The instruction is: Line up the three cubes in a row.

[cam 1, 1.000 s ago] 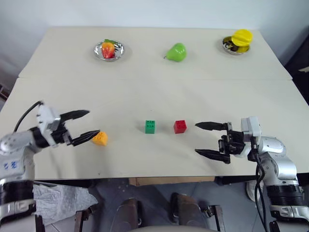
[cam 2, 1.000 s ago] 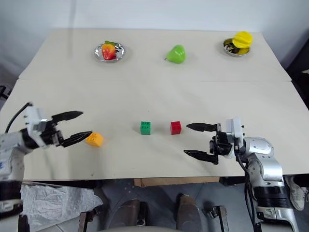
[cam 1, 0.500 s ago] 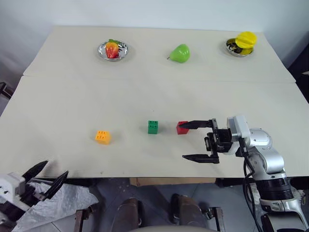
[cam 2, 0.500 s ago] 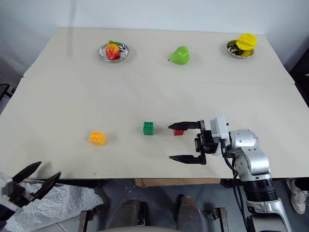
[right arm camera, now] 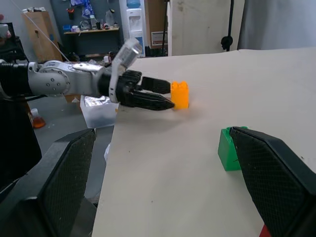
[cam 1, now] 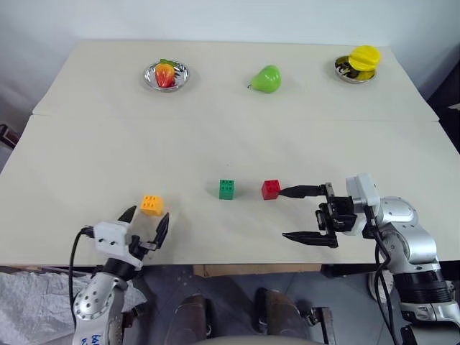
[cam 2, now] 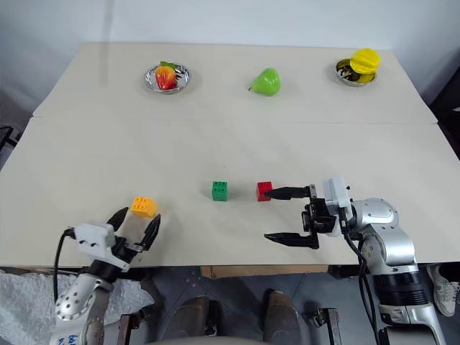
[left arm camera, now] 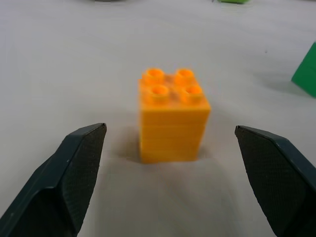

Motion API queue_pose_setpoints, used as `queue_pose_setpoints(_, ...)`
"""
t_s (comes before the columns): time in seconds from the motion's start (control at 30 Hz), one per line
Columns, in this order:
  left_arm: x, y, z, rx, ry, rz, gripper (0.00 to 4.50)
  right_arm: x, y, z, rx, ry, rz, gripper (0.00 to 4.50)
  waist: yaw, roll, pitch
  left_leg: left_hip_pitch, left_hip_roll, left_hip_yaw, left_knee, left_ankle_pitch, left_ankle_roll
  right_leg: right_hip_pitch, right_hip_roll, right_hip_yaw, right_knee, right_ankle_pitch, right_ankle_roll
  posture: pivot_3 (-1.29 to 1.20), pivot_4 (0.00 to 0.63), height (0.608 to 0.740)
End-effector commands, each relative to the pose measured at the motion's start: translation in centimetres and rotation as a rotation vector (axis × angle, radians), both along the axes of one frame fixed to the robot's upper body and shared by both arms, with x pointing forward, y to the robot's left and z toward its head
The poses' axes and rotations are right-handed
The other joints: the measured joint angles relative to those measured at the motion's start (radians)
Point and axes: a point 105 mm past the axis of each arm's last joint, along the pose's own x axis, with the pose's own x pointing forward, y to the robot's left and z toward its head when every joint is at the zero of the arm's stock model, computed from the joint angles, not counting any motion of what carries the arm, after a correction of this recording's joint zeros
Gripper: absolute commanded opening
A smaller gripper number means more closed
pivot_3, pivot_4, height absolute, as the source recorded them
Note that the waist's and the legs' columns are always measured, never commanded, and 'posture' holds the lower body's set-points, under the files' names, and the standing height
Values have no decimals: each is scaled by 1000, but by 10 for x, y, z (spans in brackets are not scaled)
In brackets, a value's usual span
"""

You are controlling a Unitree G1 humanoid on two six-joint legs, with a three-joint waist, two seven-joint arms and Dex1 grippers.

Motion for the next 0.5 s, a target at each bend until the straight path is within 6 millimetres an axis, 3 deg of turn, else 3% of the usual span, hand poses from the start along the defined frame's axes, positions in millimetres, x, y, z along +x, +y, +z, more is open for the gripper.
queue_pose_setpoints(0.03,4,-5,-3,6,9,-10,3844,-5,0,10,14,-31,4,4500,-1,0,0,0,0,0,0,0,0,0,0,0,0,0,0,0,150,740)
queue_pose_setpoints(0.23,3,-7,-7,27,48,-63,1970,-5,1,10,17,-35,-19,4500,0,4,-2,0,0,0,0,0,0,0,0,0,0,0,0,0,150,740)
queue_pose_setpoints(0.3,7,-10,5,15,14,-170,1476,-5,0,9,16,-38,-31,4500,0,5,-3,1,0,0,0,0,0,0,0,0,0,0,0,0,150,740)
queue_pose_setpoints(0.4,16,-12,27,-13,-43,-377,1486,-5,-1,9,15,-38,-47,4500,3,5,-3,0,0,-1,0,0,0,0,0,-1,0,0,-1,0,150,740)
queue_pose_setpoints(0.5,36,-11,39,74,-55,-619,1486,-4,-6,8,9,-40,-71,4500,4,5,-3,0,0,-1,1,0,0,0,0,-1,1,0,-1,0,150,740)
